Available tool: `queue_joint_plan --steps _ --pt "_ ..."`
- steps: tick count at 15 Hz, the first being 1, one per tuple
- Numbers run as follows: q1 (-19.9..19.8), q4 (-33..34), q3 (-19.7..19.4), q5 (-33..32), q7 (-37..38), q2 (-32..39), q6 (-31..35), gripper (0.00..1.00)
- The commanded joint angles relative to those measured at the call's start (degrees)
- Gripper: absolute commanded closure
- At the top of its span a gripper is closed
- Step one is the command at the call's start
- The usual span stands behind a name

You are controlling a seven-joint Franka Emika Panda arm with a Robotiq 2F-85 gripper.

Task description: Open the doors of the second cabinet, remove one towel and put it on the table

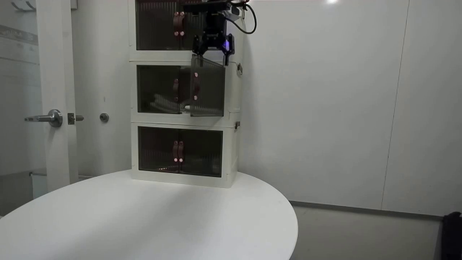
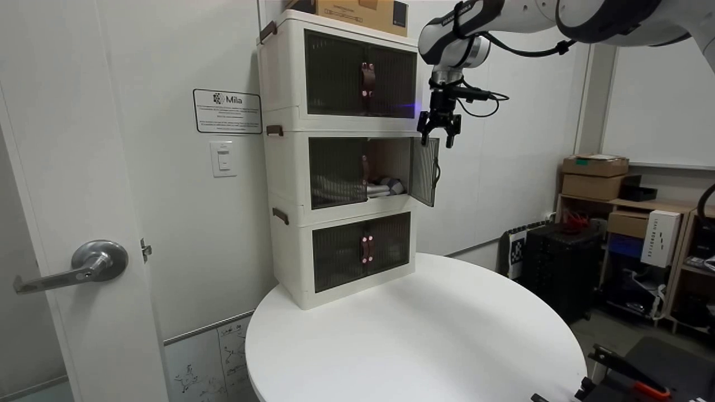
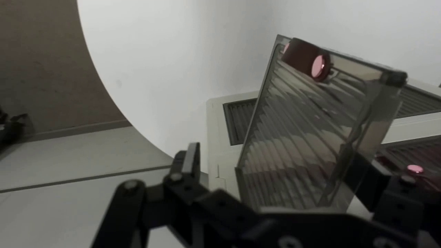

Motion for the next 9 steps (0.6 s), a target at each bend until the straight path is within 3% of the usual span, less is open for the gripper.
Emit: queue_joint_plan --steps 1,9 --pt "0.57 1.18 -2.51 -4.98 3.01 -0.10 -1.82 0.00" --pt "-1.83 1.98 -5.07 -11.08 -5.52 0.25 -6.09 0.00"
